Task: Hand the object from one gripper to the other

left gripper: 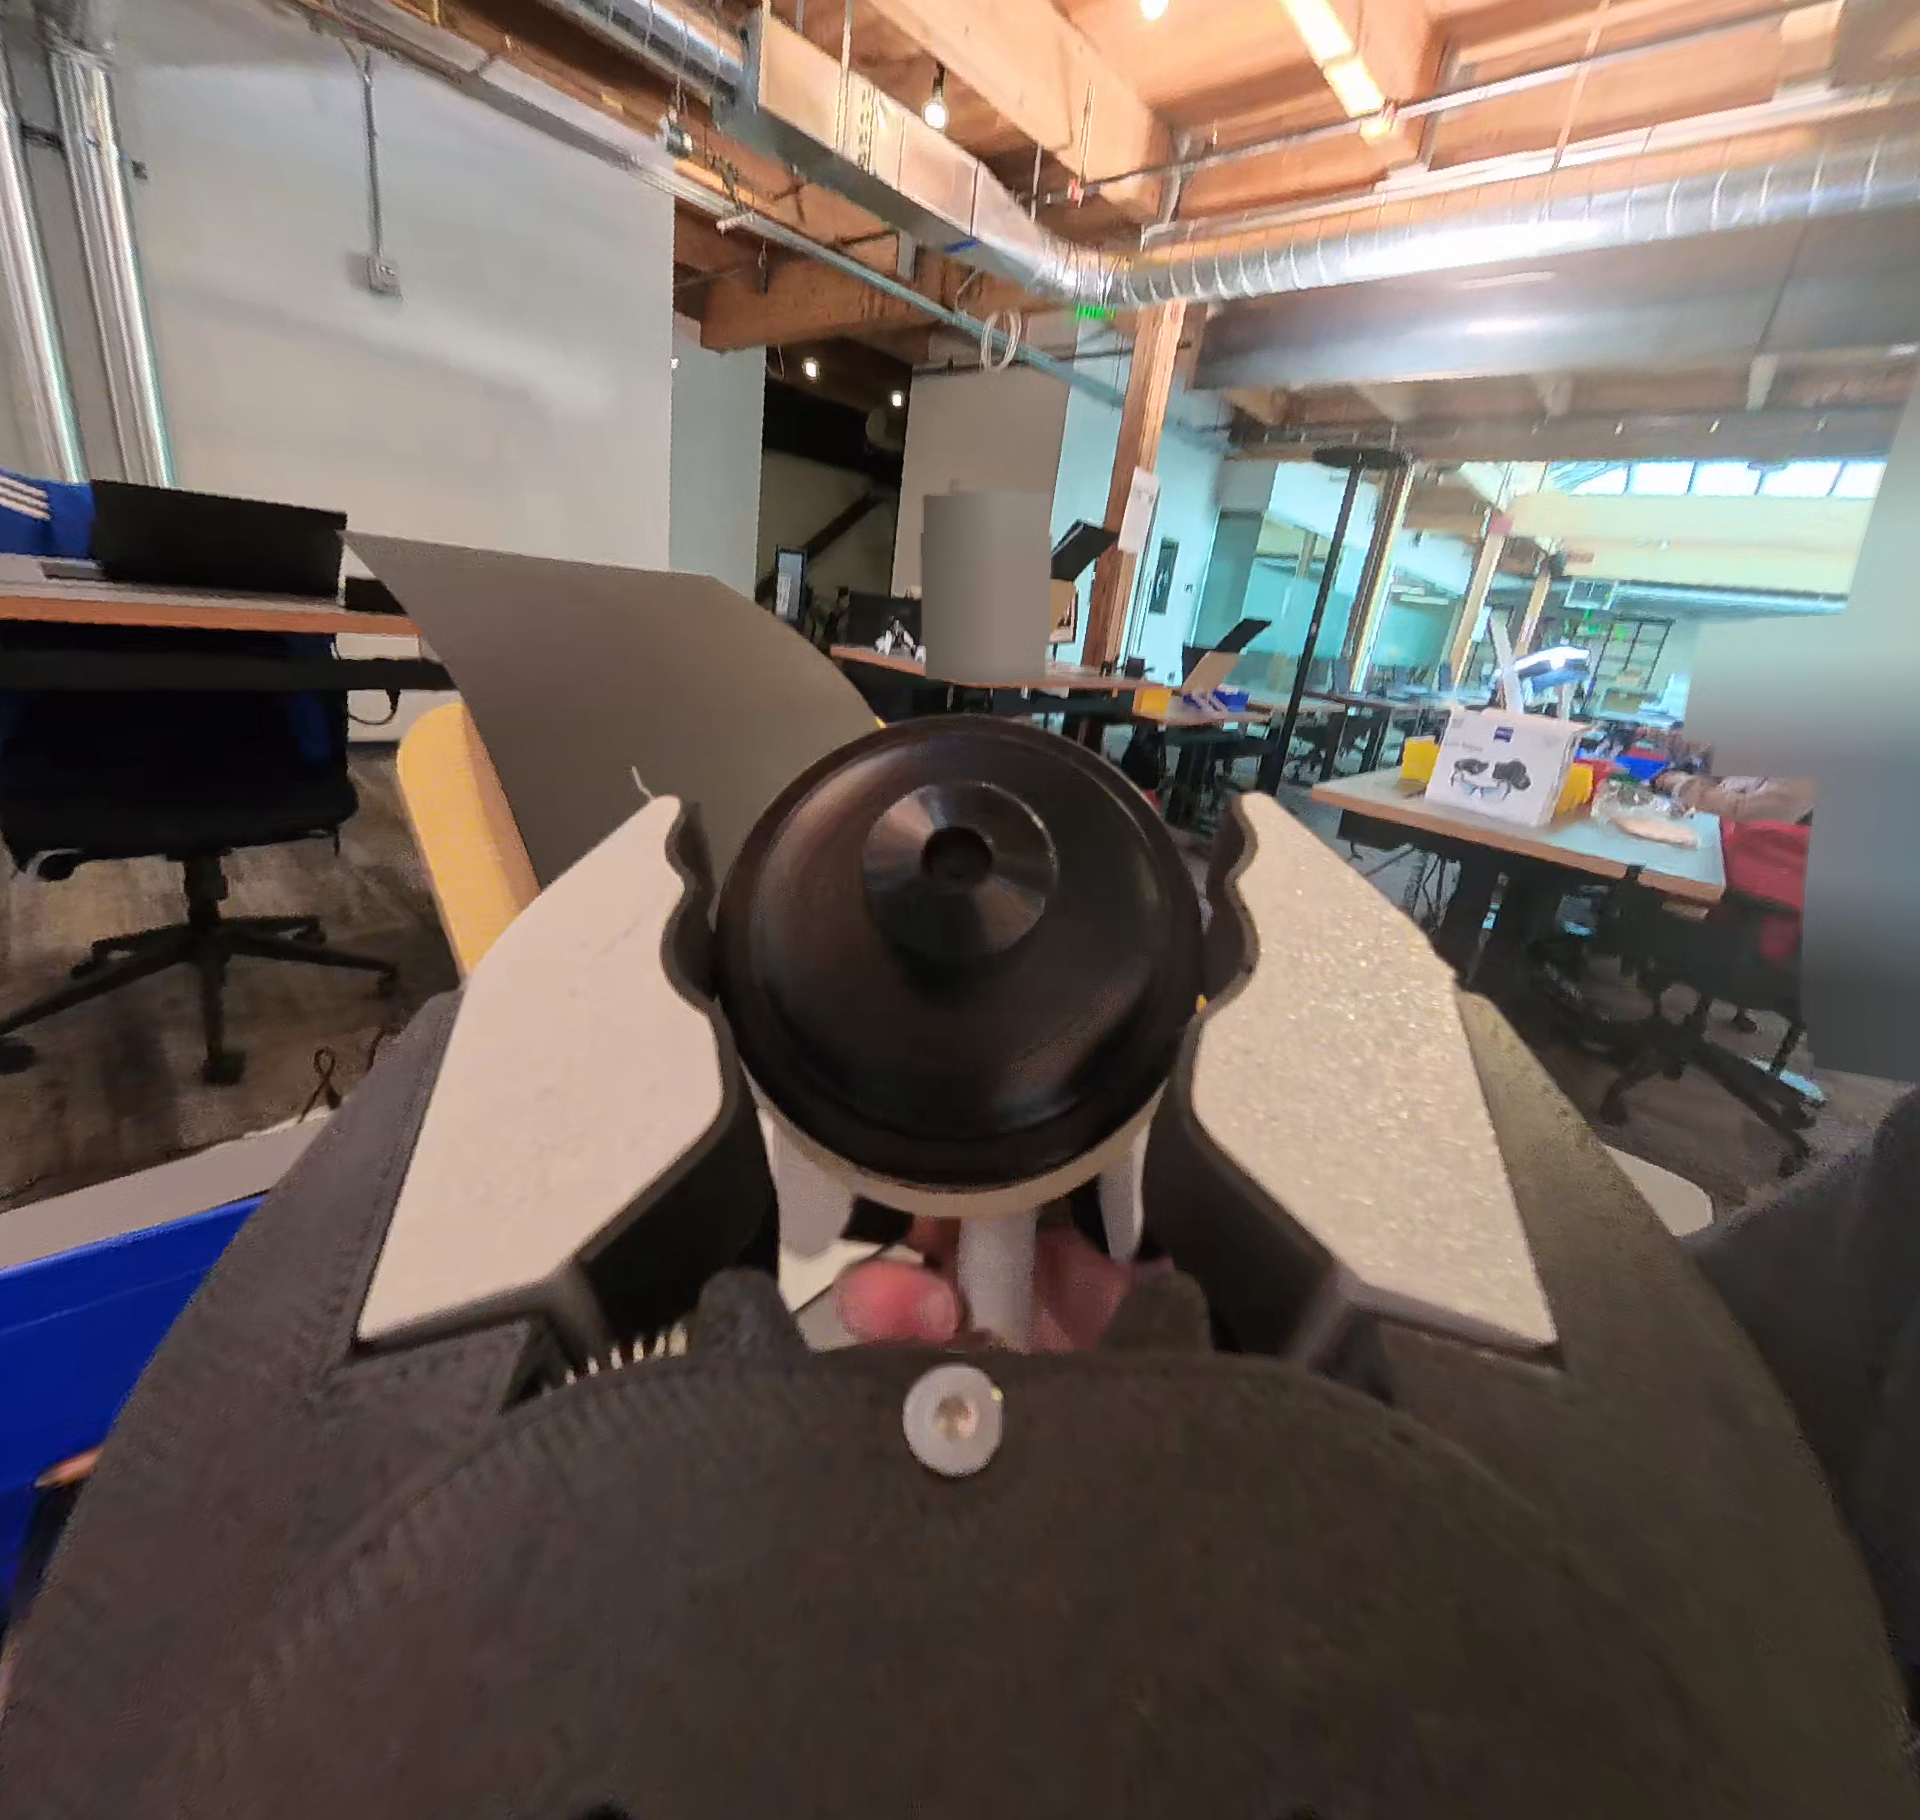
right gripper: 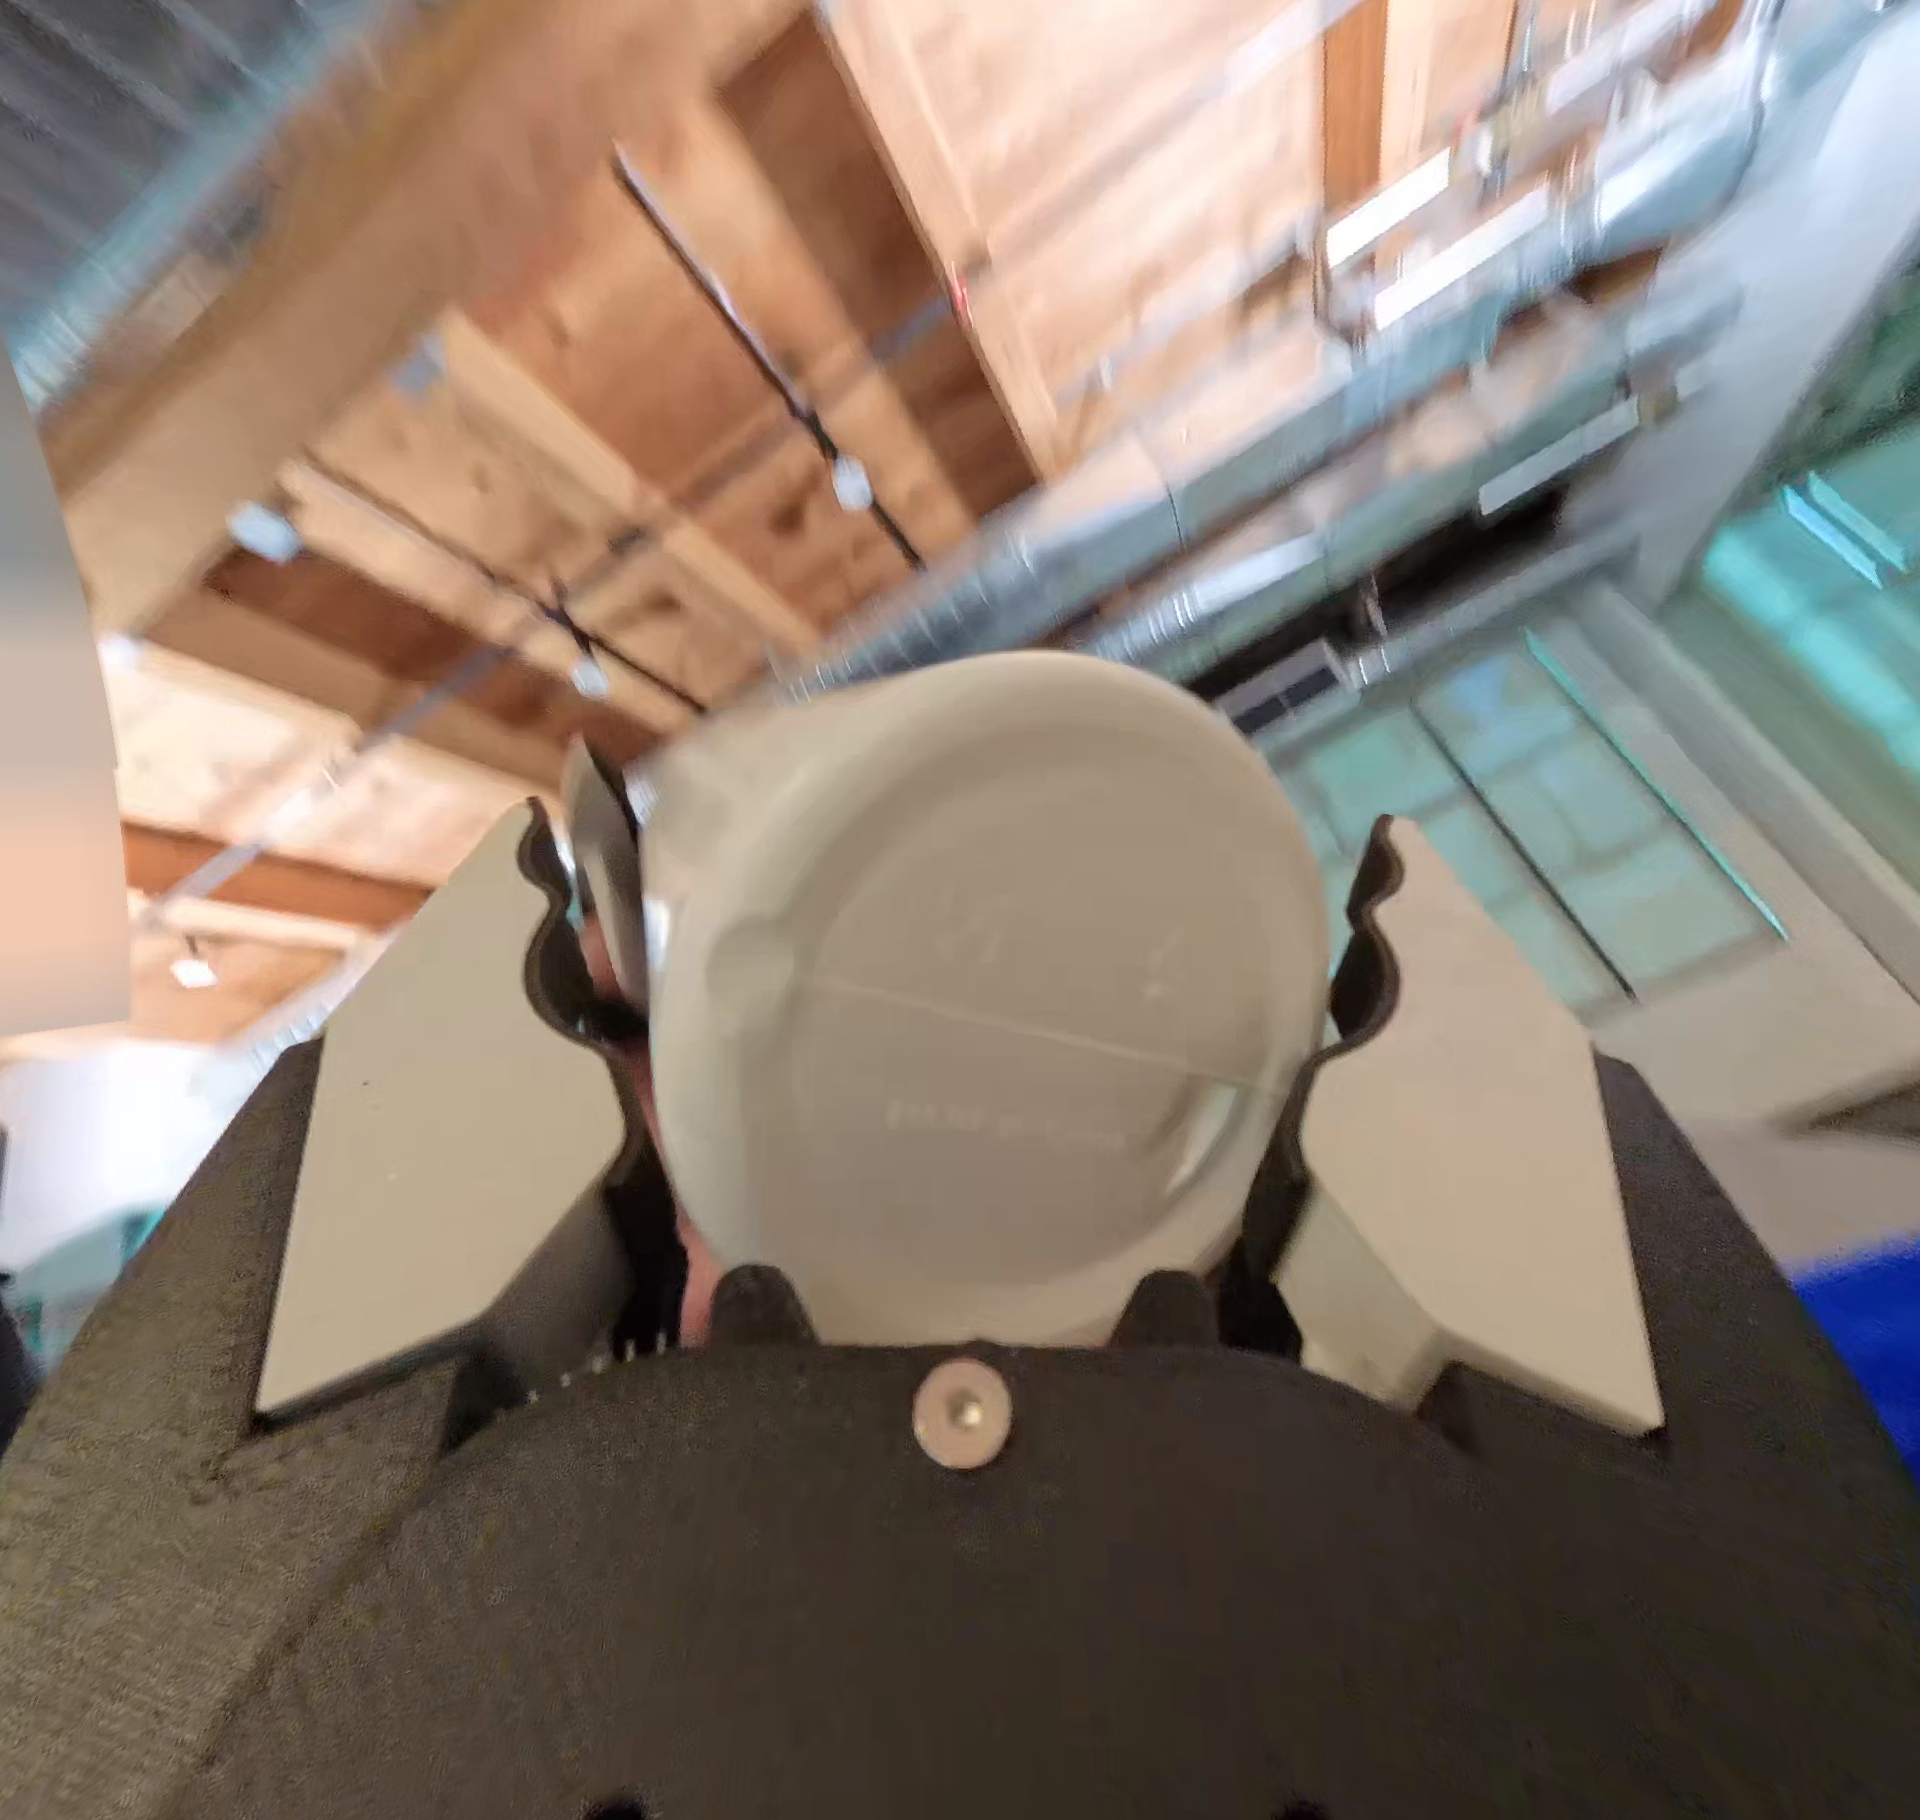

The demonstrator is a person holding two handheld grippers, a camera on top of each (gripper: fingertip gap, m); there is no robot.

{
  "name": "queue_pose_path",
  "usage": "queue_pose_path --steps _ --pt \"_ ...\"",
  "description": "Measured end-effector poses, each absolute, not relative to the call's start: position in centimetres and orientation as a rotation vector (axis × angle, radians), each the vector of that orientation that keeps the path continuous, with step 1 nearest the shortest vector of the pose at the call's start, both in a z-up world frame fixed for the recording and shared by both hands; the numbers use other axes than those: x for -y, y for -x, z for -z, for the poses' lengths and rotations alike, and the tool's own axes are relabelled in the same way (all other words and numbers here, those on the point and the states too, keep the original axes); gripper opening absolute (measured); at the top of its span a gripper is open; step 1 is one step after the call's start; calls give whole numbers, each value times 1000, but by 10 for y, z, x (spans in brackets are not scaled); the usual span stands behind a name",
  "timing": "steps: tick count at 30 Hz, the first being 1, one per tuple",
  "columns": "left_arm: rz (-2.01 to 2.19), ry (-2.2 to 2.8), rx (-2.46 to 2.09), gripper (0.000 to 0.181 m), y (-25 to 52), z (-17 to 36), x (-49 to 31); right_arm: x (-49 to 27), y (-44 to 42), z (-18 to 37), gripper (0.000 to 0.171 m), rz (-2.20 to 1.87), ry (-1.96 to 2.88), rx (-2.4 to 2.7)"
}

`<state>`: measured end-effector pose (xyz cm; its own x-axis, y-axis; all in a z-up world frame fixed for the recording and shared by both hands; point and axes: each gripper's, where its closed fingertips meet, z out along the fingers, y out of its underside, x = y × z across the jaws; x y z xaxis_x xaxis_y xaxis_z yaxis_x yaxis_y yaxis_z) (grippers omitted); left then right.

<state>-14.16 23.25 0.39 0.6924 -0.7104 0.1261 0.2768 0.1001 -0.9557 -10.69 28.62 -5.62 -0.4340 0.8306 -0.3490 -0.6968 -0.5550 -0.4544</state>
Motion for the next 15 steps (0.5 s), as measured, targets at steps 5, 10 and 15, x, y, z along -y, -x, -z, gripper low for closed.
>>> queue_pose_path --steps 5,10,15 --pt "831 1267 -362 91 146 28 -230 -312 73 25 126 -2060 548 231" --pt "894 1305 -365 91 137 63 -233 -316 69 13 112 -2001 625 425" --pt "934 1375 -437 91 125 84 -235 -312 68 1 110 -1908 693 610"
